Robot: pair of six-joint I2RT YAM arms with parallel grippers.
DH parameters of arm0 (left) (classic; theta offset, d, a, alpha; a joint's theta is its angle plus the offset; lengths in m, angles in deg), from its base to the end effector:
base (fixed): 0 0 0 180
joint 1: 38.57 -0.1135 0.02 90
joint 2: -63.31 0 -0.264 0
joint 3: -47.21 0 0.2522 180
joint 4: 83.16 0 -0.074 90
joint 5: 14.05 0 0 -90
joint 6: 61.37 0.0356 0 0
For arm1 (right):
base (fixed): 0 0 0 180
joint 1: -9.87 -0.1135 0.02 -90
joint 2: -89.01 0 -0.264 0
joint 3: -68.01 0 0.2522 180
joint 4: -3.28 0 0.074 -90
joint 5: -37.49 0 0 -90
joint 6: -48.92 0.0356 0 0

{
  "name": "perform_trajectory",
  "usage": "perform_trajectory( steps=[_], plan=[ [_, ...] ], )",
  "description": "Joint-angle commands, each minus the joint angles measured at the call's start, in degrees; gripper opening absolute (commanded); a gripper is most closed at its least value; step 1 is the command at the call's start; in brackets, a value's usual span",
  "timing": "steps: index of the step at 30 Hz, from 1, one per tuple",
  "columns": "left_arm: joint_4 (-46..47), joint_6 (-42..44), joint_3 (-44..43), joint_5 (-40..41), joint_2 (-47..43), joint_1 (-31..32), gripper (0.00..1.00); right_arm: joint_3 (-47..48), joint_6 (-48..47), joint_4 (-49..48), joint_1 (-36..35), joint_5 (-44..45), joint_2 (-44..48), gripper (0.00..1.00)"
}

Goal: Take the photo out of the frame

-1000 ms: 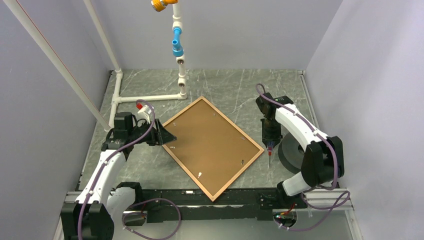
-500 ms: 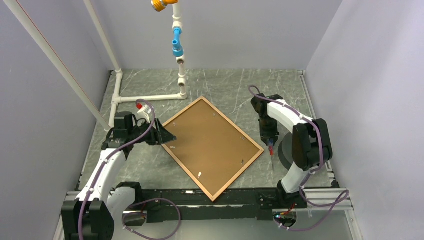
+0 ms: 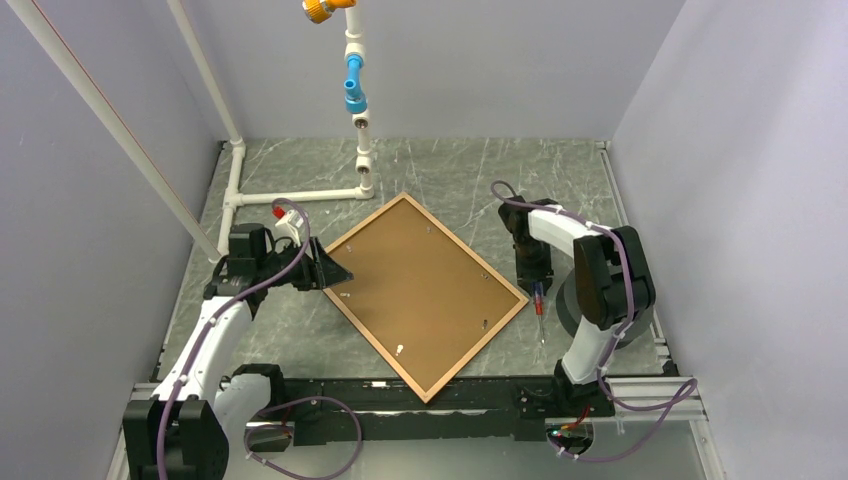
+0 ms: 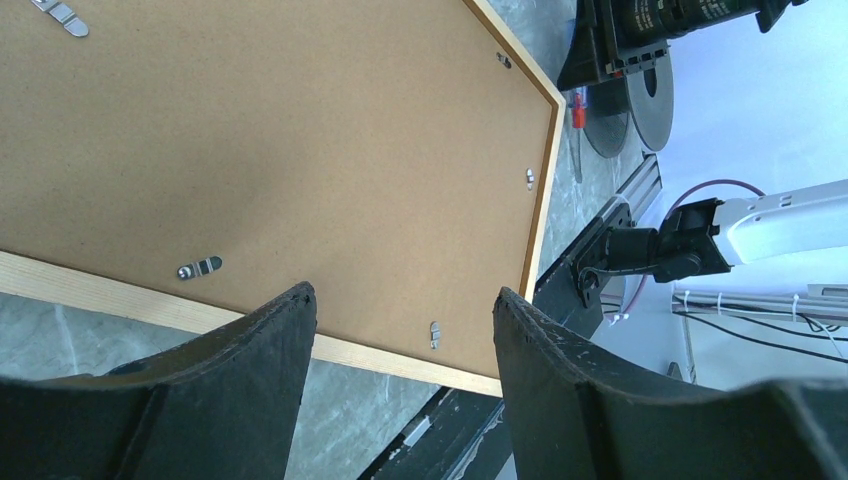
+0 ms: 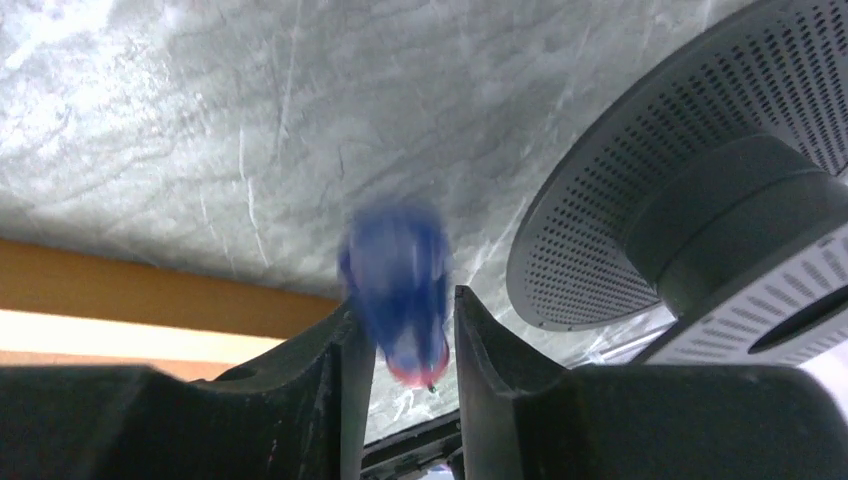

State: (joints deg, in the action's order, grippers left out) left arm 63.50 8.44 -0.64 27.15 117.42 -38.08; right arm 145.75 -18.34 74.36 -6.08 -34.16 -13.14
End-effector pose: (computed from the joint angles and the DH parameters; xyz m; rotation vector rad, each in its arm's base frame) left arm 0.1908 -0.0284 0.2378 0.0852 2.2191 -1.1526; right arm 0.2866 0.0703 0.1601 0.1587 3.0779 -0.5186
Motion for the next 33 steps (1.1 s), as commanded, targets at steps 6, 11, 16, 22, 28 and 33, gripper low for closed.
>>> perform_trajectory(
  steps=[6,11,16,22,28,33],
  plan=[
    [1.82,1.38,-0.13,-1.22,0.53,-0.32,0.69,-2.58,1.30,-5.29,0.05,1.85,-0.83,0.46],
    [1.99,1.29,-0.03,-1.23,0.39,-0.32,0.70,-1.71,1.23,-4.61,-0.27,2.06,1.08,0.53],
    [2.02,1.29,-0.02,-0.92,0.43,-0.32,0.70,4.34,2.36,0.29,-3.91,4.91,6.03,0.61],
    [1.16,1.37,-0.17,1.01,0.90,-0.32,0.70,13.99,2.29,5.14,-13.26,9.78,13.50,0.68],
    [-1.02,0.86,-0.53,5.96,0.74,-0.32,0.68,10.80,0.00,-5.14,-37.34,0.39,19.03,0.71],
    [-3.87,-3.18,-0.44,11.27,-0.03,-0.32,0.66,7.17,5.62,-13.88,-54.49,-2.81,16.88,0.71]
  ],
)
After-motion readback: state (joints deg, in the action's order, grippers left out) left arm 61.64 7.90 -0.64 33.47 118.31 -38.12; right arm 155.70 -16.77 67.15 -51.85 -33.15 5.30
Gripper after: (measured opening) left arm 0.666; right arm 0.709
